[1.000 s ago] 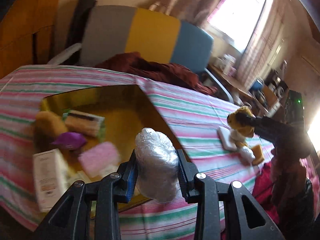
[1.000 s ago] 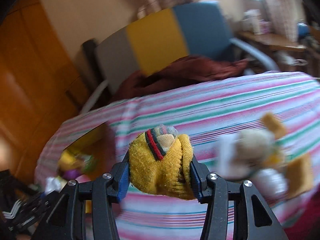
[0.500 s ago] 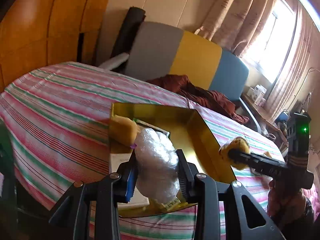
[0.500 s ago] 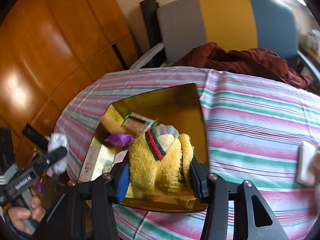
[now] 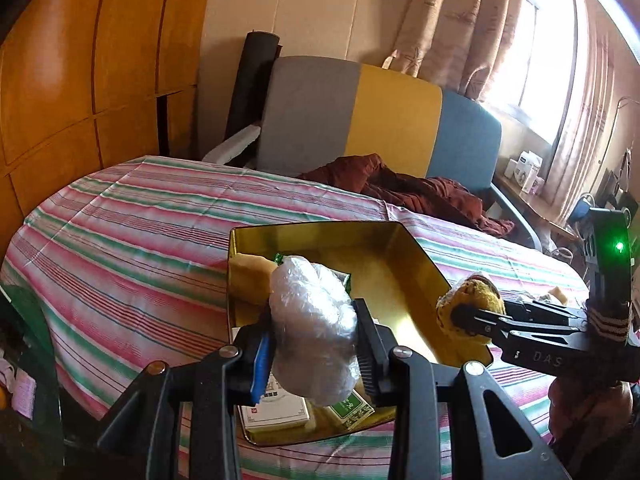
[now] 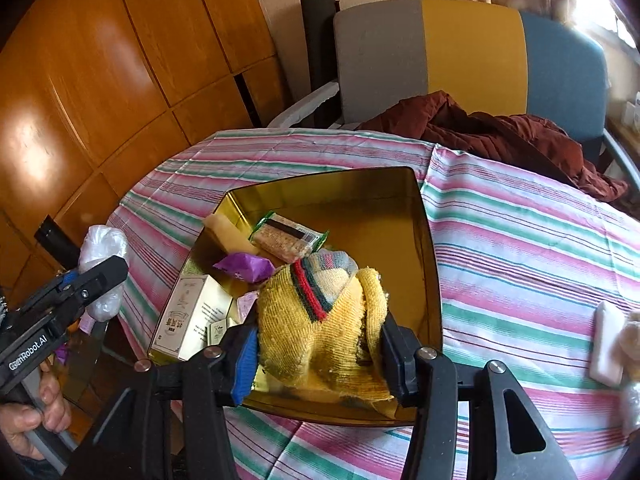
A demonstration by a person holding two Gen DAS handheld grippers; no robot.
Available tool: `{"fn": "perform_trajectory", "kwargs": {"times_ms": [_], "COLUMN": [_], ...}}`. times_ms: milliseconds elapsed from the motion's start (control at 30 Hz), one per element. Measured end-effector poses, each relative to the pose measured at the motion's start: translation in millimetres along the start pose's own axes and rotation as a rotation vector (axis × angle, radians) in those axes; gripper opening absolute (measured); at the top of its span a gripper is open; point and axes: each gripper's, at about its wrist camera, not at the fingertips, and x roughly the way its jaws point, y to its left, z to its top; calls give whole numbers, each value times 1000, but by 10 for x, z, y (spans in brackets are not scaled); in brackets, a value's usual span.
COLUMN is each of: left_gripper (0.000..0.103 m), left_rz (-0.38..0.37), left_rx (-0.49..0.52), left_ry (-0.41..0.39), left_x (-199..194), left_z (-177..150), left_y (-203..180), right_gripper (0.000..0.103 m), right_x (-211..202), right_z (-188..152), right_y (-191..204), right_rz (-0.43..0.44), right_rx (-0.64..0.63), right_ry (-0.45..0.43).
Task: Organize objects
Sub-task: 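Carry the wrapped bundle and yellow hat over the gold tray, then open both tools to drop the bundle and hat into the tray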
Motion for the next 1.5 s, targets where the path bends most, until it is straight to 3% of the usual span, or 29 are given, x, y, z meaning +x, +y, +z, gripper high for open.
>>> {"fn": "perform_trajectory", "kwargs": {"times_ms": [933,1500], "left_gripper": [36,36], "left_rz": [-38,-51], "left_rx": [81,69], "left_ry": [68,93], "left_x": [479,941], "left_z": [222,514], "left_y": [-319,-323], "right_gripper": [53,53], "right_x": [210,548], "right_z": [272,615], "right_y": [-278,-403], "right_rz": [-33,-34], "right_rx": [22,36], "right_ry": [-7,6]}}
